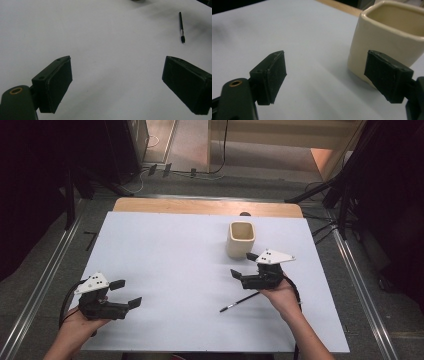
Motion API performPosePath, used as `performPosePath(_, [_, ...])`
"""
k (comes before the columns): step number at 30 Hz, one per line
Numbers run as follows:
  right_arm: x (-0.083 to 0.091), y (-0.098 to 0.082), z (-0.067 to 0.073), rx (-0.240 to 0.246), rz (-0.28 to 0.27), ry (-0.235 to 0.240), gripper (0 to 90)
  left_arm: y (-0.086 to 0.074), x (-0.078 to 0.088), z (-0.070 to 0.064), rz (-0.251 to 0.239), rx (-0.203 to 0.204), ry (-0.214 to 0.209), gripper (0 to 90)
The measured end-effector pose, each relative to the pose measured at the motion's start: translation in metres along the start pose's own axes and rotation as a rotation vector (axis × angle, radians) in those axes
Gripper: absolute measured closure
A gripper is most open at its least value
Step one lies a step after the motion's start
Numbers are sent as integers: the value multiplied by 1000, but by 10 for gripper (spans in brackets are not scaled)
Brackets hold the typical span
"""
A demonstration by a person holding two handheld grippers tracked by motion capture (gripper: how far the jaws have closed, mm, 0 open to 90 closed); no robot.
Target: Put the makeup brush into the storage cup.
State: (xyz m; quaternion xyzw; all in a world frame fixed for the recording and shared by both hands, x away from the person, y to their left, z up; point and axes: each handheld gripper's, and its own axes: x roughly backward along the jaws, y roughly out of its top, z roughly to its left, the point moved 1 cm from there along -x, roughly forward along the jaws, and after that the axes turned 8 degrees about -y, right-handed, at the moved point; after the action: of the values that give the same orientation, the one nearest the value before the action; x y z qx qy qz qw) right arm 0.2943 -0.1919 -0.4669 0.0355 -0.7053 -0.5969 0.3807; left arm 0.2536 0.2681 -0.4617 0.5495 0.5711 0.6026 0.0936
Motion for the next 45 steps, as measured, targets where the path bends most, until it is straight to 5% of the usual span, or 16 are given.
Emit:
performPosePath(12, [4, 8, -3, 76, 274, 77, 143, -3, 1, 0, 7, -5, 2, 94])
performPosePath(18, [5, 13, -6, 113, 355, 90, 143, -3, 0, 0, 13, 1, 5, 94])
performPosePath(23, [4, 19, -7, 200, 415, 131, 153, -4, -2, -3, 27, -8, 4, 94])
performPosePath(30, [-1, 21, -6, 198, 513, 138, 172, -3, -4, -3, 38, -12, 3, 94])
performPosePath(37, [-8, 22, -4, 237, 646, 147, 205, -3, -4, -3, 38, -10, 4, 94])
performPosePath(45, [-9, 25, -3, 305, 729, 156, 219, -3, -4, -3, 38, -8, 2, 94])
